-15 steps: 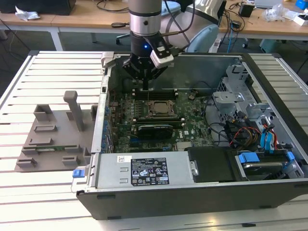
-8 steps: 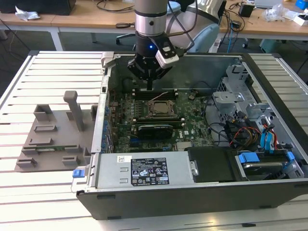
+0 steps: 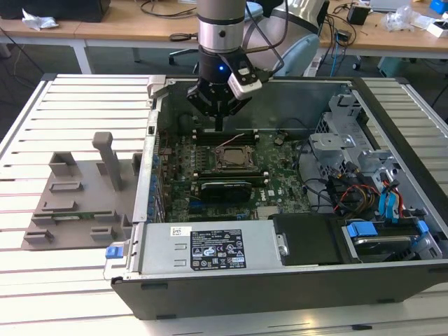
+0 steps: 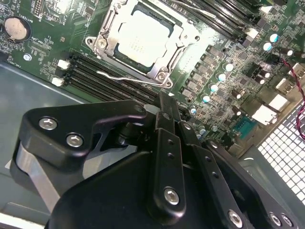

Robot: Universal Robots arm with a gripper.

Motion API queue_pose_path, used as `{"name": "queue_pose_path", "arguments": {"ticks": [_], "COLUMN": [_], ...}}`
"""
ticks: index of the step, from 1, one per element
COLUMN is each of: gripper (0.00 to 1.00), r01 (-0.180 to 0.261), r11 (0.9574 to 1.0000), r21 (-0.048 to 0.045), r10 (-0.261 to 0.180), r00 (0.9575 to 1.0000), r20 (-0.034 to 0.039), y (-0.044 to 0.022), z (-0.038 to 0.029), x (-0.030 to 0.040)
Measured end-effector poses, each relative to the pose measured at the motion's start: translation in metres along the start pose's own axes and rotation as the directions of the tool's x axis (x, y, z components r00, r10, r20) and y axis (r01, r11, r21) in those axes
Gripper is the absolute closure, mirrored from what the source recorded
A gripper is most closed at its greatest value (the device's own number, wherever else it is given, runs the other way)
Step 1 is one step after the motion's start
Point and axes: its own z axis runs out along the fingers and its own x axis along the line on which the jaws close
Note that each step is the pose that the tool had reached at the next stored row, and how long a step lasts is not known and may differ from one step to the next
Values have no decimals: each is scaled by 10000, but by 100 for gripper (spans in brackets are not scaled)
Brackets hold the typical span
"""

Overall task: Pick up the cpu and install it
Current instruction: 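Install the first cpu locking lever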

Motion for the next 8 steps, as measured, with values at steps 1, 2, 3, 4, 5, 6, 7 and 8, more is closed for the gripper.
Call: {"name": "queue_pose_path", "arguments": {"ticks": [1,2,3,4,5,6,7,8], "gripper": [89,89,89,89,89,89,89,89], "r01": [0,0,-3,-5,-7,-9,-11,-13], "r11": [10000,10000,9999,9998,9997,9995,9991,9988], "r21": [-3,-33,-110,-193,-255,-328,-420,-484], "r10": [0,0,3,5,7,9,11,12], "r00": [10000,10000,10000,10000,10000,10000,10000,10000], "r20": [-1,-1,-1,-2,-3,-5,-6,-7], "y": [0,1,2,2,3,3,4,4], "z": [2,9,25,38,46,52,58,65], "x": [0,0,0,1,1,1,1,2]}}
